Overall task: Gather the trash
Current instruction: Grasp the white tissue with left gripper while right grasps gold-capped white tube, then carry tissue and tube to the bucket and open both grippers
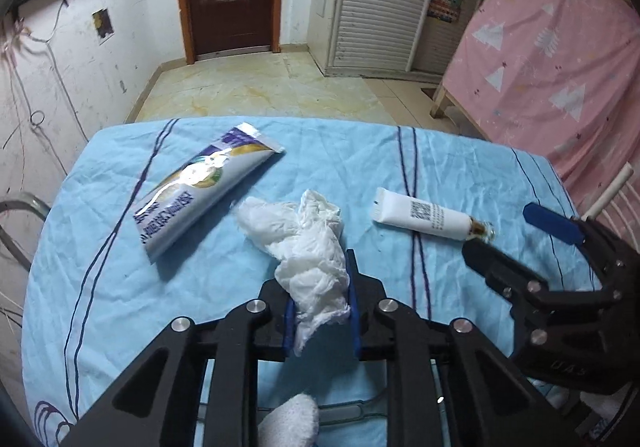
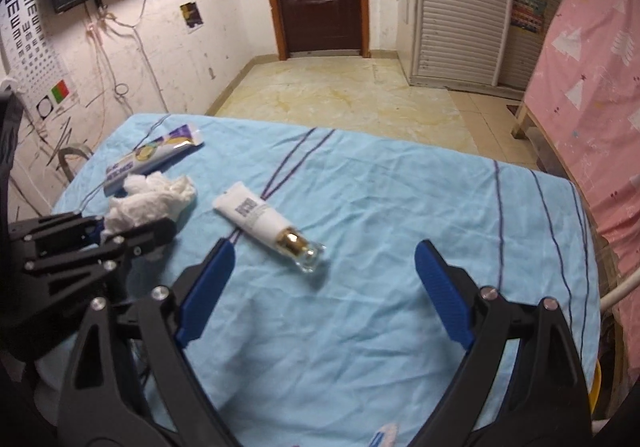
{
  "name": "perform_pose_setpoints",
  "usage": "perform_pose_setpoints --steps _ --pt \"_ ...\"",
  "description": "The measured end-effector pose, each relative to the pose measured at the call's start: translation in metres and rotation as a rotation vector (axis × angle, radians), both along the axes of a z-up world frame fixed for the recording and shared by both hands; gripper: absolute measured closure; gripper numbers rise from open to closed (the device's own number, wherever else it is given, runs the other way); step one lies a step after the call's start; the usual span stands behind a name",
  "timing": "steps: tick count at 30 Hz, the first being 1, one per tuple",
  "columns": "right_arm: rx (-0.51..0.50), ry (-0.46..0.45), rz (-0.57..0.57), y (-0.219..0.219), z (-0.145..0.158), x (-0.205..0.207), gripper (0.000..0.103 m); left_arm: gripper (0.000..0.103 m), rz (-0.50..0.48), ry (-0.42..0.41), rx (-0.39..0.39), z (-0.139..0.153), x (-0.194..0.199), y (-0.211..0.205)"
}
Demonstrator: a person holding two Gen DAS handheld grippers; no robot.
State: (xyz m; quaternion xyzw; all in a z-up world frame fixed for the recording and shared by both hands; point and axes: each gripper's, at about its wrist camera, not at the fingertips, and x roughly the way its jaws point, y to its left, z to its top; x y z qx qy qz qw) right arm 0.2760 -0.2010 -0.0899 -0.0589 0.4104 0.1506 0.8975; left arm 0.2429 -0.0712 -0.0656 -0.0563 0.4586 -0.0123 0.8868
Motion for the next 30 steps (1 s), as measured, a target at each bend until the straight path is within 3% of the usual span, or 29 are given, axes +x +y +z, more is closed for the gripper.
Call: perform_pose_setpoints --steps 8,10,14,19,30 --pt "-0.087 0.003 0.073 0.025 -0.006 0.012 0.017 0.092 0.047 -0.034 -0.049 0.006 -0.002 0.02" --pt "-0.11 0.012 0.082 0.029 -0.009 0.015 0.03 0.092 0.045 -0.035 -0.056 0.006 -0.001 0.02" --pt "-0.106 0.025 0.096 0.031 -0.011 0.019 0.04 0.092 0.049 -0.039 -0.069 0.004 -0.006 0.023" --pt "-0.105 0.021 0.091 0.028 -0.009 0.013 0.081 0.092 0.057 -0.048 -0.071 0.007 -0.01 0.026" --pt "0.014 -0.034 0.036 0.001 0.018 -0.019 0.082 0.092 0.057 -0.108 -0.04 0.038 -0.043 0.017"
